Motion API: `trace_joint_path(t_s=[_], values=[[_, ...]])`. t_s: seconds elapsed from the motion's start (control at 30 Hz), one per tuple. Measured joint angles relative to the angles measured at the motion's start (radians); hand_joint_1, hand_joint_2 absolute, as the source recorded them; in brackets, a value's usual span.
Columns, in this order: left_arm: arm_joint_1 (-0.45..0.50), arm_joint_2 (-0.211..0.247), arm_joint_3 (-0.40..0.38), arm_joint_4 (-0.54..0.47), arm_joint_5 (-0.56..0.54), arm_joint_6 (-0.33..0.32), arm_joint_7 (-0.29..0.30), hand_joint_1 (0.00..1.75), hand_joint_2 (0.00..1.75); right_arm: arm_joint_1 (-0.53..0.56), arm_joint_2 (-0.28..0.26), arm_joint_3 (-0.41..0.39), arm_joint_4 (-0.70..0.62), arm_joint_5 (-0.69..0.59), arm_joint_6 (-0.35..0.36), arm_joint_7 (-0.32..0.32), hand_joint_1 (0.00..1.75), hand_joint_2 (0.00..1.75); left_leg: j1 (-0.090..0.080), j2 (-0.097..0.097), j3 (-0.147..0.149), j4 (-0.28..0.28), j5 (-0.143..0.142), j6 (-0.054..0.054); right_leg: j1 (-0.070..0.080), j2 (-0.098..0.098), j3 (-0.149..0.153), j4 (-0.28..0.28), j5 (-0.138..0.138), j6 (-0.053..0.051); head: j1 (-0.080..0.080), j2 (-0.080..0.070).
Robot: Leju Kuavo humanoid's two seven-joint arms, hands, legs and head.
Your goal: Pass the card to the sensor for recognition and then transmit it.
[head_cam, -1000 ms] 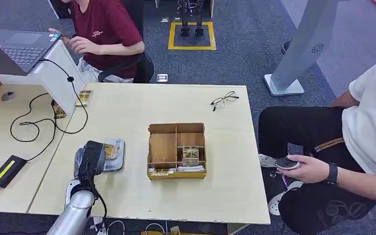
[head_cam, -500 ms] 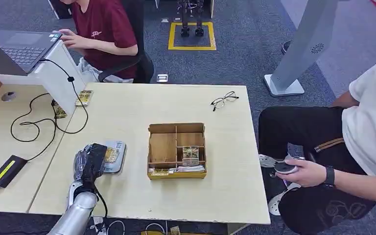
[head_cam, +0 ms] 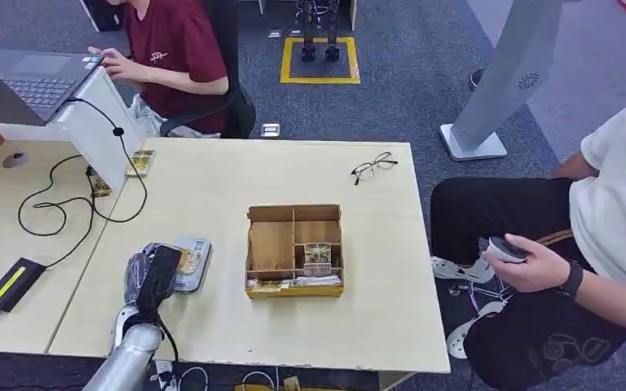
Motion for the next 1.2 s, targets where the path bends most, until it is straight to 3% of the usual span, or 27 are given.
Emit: trace_joint_path(t_s=[0.07, 0.2, 0.33, 0.67, 0.8, 0.87, 0.93, 1.0, 1.07, 1.2], values=[[0.019, -0.003, 0.001, -0.056, 0.018, -0.002, -0.054, 1.75, 1.75, 0.001, -0.001, 0.001, 0.0, 0.0, 0.001, 0.0, 0.0, 1.75, 0.0, 0.0, 0.0, 0.0, 0.0, 0.0, 0.0, 0.0, 0.0, 0.0, 0.0, 0.0, 0.0, 0.0], [0.045, -0.011, 0.001, -0.134, 0.039, 0.001, -0.102, 1.75, 1.75, 0.004, -0.003, 0.003, -0.005, 0.0, 0.003, -0.003, 0.0, 1.75, 0.0, 0.0, 0.0, 0.0, 0.0, 0.0, 0.0, 0.0, 0.0, 0.0, 0.0, 0.0, 0.0, 0.0], [0.07, -0.02, 0.007, -0.233, 0.105, 0.003, -0.217, 1.75, 1.75, 0.005, -0.007, 0.007, -0.008, 0.002, 0.01, -0.003, 0.0, 1.75, 0.0, 0.0, 0.0, 0.0, 0.0, 0.0, 0.0, 0.0, -0.001, 0.0, 0.0, 0.0, 0.0, 0.0], [0.085, -0.026, 0.011, -0.339, 0.12, 0.003, -0.229, 1.75, 1.75, 0.005, -0.008, 0.008, -0.01, 0.002, 0.012, -0.004, 0.0, 1.75, 0.0, 0.0, 0.0, 0.0, 0.0, 0.0, 0.0, 0.0, -0.001, 0.0, 0.0, 0.0, 0.0, 0.0], [0.088, -0.03, 0.018, -0.369, 0.128, 0.045, -0.327, 1.75, 1.75, 0.005, -0.01, 0.011, -0.012, 0.016, 0.019, -0.004, 0.0, 1.75, 0.0, 0.0, -0.001, 0.0, 0.0, 0.0, 0.0, 0.0, -0.001, 0.0, 0.0, 0.0, 0.0, 0.0], [0.083, -0.03, 0.018, -0.382, 0.048, 0.118, -0.343, 1.75, 1.75, 0.005, -0.013, 0.016, -0.016, 0.022, 0.026, -0.003, 0.0, 1.75, 0.0, 0.0, -0.001, 0.0, 0.0, 0.0, 0.0, 0.0, -0.001, 0.0, 0.0, 0.0, 0.0, 0.0], [0.074, -0.03, 0.032, -0.382, -0.13, 0.172, -0.354, 1.75, 1.75, 0.004, -0.016, 0.022, -0.021, 0.035, 0.041, 0.003, 0.0, 1.75, 0.0, 0.0, -0.001, 0.0, 0.0, 0.0, 0.0, 0.0, 0.0, 0.0, 0.0, 0.0, 0.0, 0.0], [0.056, -0.034, 0.083, -0.381, -0.396, 0.186, -0.387, 1.75, 1.75, 0.003, -0.021, 0.033, -0.026, 0.048, 0.058, 0.005, 0.0, 1.75, 0.0, 0.0, 0.0, 0.0, 0.0, 0.0, 0.0, 0.0, -0.001, 0.0, 0.0, 0.0, 0.0, 0.0], [0.027, -0.048, 0.158, -0.365, -0.564, 0.187, -0.431, 1.75, 1.75, 0.003, -0.027, 0.04, -0.034, 0.056, 0.069, 0.008, 0.0, 1.75, 0.0, 0.0, -0.001, 0.0, 0.001, 0.001, 0.0, 0.0, -0.001, 0.0, 0.001, 0.001, 0.001, 0.0], [-0.043, -0.082, 0.329, -0.336, -0.832, 0.188, -0.44, 1.75, 1.75, 0.002, -0.036, 0.06, -0.047, 0.071, 0.081, 0.019, 0.0, 1.75, 0.0, 0.0, -0.001, 0.0, 0.002, 0.0, 0.0, 0.001, -0.002, 0.0, 0.002, 0.0, 0.0, 0.0]])
